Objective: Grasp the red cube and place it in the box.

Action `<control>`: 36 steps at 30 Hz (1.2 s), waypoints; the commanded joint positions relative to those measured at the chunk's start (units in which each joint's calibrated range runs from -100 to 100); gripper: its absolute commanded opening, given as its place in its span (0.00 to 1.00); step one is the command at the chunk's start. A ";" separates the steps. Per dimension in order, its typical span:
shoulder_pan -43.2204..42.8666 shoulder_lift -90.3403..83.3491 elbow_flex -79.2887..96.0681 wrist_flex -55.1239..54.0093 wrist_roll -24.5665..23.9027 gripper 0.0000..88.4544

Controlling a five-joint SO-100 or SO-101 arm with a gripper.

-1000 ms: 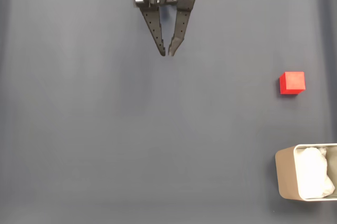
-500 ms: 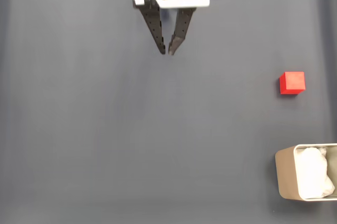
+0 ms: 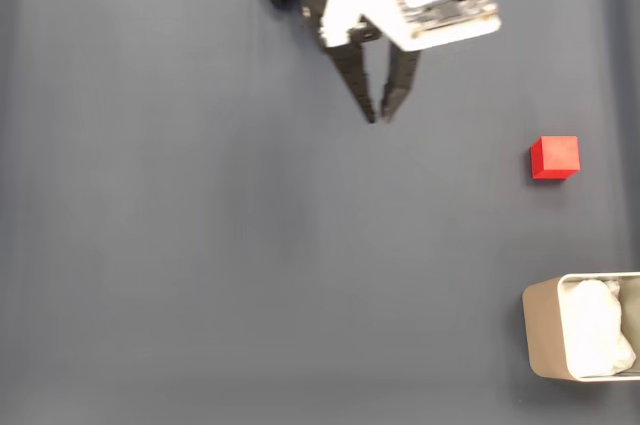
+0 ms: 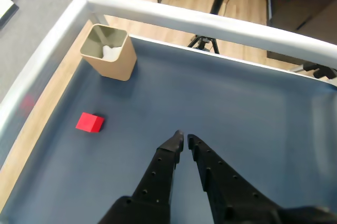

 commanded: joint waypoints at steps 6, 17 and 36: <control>-9.26 1.77 -2.89 -2.38 -0.34 0.01; -18.92 3.42 0.48 -5.33 -0.29 0.05; -25.17 3.68 18.91 -26.07 0.63 0.23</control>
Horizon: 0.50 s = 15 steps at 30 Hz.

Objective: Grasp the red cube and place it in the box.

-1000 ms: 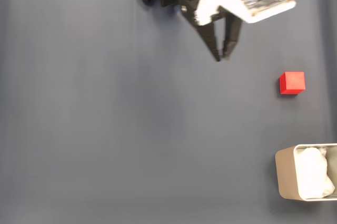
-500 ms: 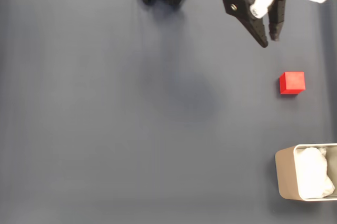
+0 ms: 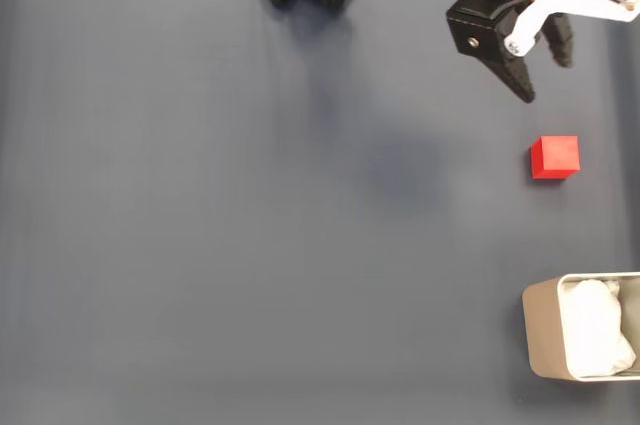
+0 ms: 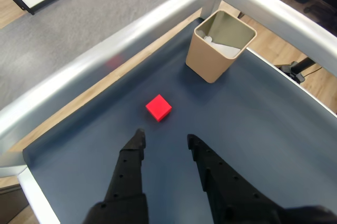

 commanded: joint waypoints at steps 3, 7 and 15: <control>-0.97 2.37 0.48 -5.78 0.24 0.25; -0.97 4.19 1.85 -9.39 0.63 0.29; -0.97 7.23 5.13 -14.64 1.32 0.33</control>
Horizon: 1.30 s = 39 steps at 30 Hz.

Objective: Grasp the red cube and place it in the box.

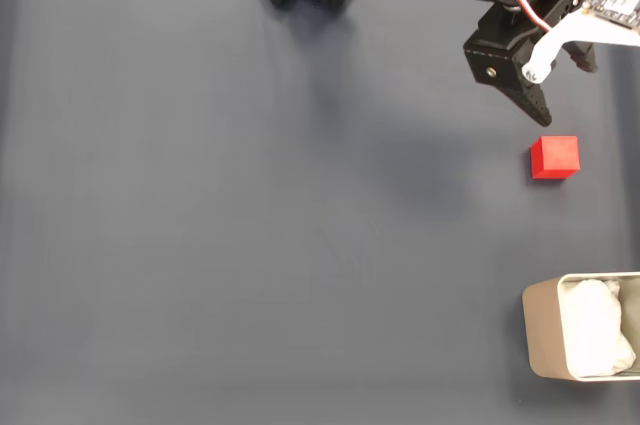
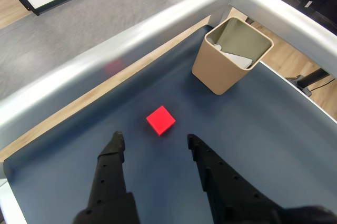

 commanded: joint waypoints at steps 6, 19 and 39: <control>-0.52 2.53 3.63 -7.23 0.78 0.34; -0.10 10.07 4.63 -14.77 1.37 0.37; 0.61 18.56 5.27 -24.28 2.54 0.37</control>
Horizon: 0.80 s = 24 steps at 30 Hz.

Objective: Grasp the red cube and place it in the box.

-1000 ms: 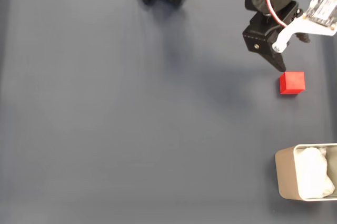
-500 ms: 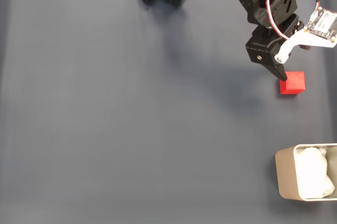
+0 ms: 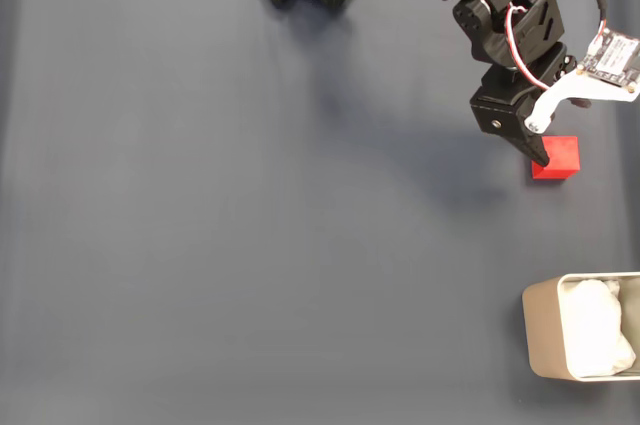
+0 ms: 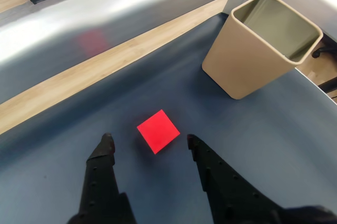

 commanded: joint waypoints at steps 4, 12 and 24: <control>0.75 2.06 -0.61 -3.50 0.59 0.37; 0.61 6.05 -3.07 -5.05 0.68 0.37; 0.25 11.85 -7.63 -6.77 0.49 0.36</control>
